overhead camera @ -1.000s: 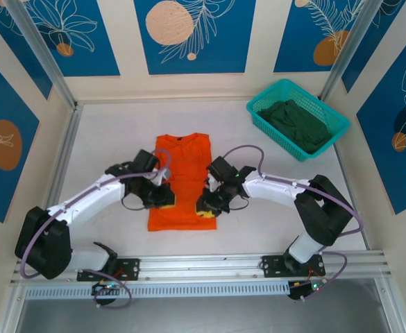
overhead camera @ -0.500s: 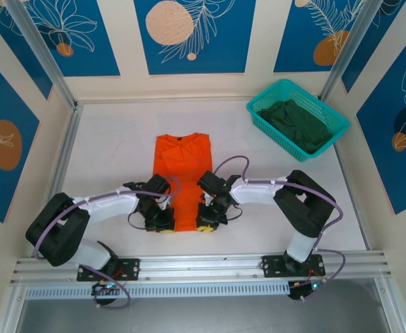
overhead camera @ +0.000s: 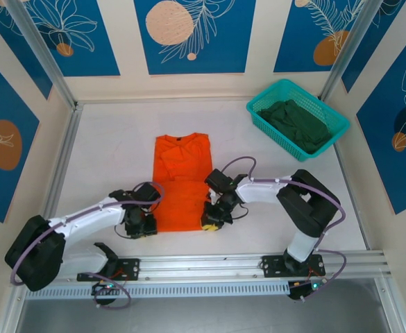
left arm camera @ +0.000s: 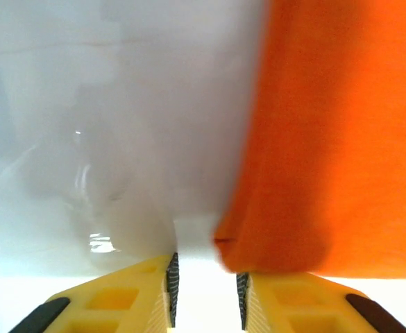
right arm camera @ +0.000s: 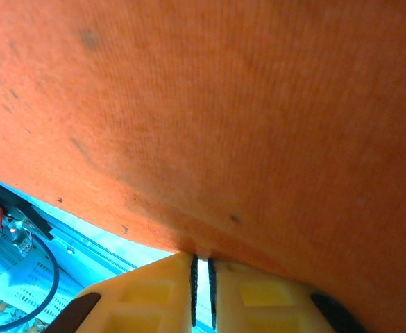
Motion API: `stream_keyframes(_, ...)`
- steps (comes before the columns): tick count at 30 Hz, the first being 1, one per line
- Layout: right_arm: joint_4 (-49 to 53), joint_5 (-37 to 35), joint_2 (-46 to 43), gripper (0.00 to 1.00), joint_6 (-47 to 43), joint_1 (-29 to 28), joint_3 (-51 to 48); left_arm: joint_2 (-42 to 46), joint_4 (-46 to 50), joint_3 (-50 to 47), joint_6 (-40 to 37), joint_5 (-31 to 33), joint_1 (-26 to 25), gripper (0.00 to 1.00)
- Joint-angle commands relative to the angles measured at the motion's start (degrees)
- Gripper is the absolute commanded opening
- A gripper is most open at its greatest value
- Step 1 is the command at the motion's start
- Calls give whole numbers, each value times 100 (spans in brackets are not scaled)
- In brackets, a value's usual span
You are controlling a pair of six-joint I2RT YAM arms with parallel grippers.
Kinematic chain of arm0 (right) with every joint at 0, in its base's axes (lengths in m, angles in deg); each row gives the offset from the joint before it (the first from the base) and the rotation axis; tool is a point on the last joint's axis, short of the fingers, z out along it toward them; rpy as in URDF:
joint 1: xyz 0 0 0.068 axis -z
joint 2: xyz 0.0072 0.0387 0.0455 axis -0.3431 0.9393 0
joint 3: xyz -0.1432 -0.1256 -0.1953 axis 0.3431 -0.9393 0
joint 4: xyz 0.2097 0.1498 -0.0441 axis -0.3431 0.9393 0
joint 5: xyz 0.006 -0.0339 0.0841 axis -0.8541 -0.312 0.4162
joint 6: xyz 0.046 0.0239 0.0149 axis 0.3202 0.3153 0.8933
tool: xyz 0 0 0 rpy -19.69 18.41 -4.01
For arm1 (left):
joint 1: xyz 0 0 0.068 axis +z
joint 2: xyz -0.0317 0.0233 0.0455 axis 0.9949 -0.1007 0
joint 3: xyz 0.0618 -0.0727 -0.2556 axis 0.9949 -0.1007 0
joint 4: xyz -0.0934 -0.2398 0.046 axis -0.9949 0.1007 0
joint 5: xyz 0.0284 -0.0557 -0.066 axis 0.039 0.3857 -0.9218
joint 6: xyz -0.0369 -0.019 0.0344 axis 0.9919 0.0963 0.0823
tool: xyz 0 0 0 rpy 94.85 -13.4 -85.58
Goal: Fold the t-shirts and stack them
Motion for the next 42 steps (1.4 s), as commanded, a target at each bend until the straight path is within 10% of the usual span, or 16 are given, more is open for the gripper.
stream_keyframes(1,346,-194,-142,19,-138,38,-227,346,550,-101,547,545,76,32)
stream_keyframes(12,250,227,-1606,43,-3,436,-789,747,-14,-137,564,-752,156,37)
stream_keyframes(21,436,102,-1757,41,-195,1294,-1149,416,-388,-92,488,-1290,192,35)
stream_keyframes(31,412,79,-1178,36,-368,1146,-1043,-43,-684,-182,366,-1138,299,19)
stream_keyframes(42,436,-177,-1056,33,-318,873,-914,-154,-828,-268,274,-944,309,27)
